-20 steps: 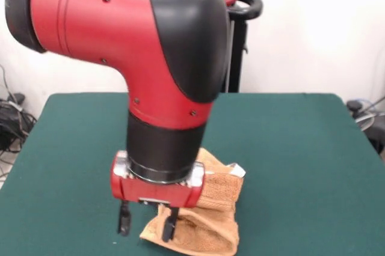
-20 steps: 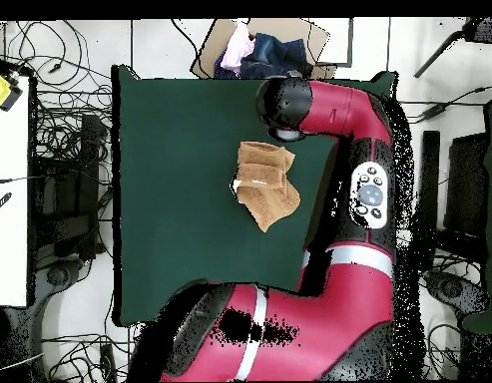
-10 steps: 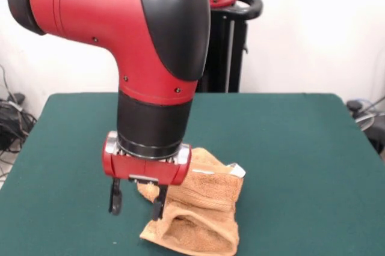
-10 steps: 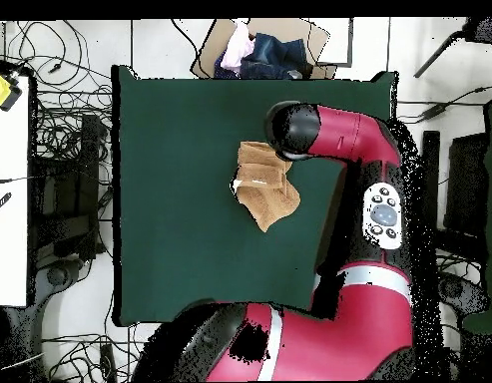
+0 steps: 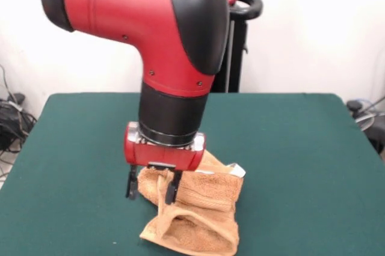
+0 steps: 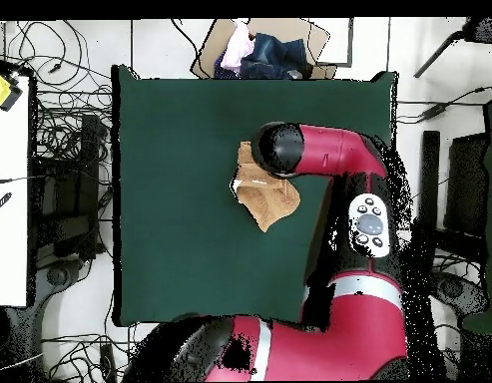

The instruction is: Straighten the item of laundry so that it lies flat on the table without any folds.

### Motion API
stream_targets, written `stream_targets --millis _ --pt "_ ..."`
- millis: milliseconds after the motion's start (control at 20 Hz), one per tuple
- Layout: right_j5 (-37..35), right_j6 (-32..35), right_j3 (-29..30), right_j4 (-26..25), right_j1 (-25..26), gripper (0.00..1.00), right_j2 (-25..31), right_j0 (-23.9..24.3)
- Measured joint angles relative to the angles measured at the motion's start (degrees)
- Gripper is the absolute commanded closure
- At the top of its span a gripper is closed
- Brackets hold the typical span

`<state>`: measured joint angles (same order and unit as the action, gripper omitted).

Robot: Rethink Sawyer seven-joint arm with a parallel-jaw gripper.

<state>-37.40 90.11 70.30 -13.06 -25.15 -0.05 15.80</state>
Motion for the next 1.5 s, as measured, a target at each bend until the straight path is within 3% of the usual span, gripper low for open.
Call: stream_targets --millis 400,1200,1500 --pt "0.9 0.0 1.3 -0.5 -0.2 0.00 0.0 -2.0" --pt "2.2 0.0 1.3 -0.5 0.3 0.00 0.0 -0.4" --pt "6.1 0.0 1.3 -0.5 1.6 0.00 0.0 -0.7"
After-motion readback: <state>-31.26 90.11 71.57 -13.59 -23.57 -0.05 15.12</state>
